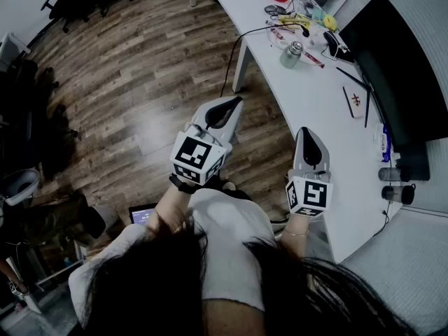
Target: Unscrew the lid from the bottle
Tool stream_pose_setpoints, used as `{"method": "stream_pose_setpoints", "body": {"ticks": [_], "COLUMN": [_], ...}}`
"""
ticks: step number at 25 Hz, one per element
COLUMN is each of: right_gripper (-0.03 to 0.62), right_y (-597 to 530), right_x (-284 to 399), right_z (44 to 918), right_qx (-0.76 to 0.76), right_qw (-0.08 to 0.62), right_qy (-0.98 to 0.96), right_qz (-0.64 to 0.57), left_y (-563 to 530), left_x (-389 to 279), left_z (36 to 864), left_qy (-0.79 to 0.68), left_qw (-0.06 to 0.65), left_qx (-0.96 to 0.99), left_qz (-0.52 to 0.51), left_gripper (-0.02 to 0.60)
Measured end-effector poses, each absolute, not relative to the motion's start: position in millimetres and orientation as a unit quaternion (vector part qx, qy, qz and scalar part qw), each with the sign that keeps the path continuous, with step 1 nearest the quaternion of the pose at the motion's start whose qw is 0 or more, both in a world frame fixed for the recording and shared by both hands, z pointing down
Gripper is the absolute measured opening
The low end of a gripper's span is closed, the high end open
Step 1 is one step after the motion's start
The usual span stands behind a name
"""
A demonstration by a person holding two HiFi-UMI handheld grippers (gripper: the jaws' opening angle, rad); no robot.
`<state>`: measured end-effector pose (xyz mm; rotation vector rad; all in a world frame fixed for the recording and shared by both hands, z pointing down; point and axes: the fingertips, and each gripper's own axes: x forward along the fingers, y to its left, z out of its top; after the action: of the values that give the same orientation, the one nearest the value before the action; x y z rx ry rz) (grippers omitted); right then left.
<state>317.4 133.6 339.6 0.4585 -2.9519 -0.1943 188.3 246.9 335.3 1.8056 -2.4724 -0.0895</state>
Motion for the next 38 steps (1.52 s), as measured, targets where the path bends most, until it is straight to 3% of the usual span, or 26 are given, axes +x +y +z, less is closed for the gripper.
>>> {"method": "stream_pose_setpoints", "body": {"ticks": [15,21,28,38], "right_gripper": [0.012,0.078,0.114,0.143], "right_y": [143.9,145.3,139.1,115.8], "right_x": [340.1,320.1,260.6,123.9], "right_z": [332.8,331.4,342.4,352.1], "right_qx": [0.107,0.082,0.069,0.077], "right_qw": [0.047,0.040,0.045,0.063], "right_qy": [-0.992,-0.995,-0.996,-0.995], "right_qz": [-0.050,-0.040,-0.032,-0.019], "left_y": [266.3,271.7,264.0,235.2], "left_x": [213.4,195.0,136.6,-3.1], "left_z": [335.2,336.0,345.8,352.1], "left_qy": [-0.832,-0.845,-0.849,-0.838], "left_qw": [0.026,0.022,0.024,0.043], "left_qx": [0.553,0.534,0.527,0.544], "left_qz": [-0.033,-0.030,-0.026,-0.019], "left_gripper": [0.061,0.063,0.094,0.167]}}
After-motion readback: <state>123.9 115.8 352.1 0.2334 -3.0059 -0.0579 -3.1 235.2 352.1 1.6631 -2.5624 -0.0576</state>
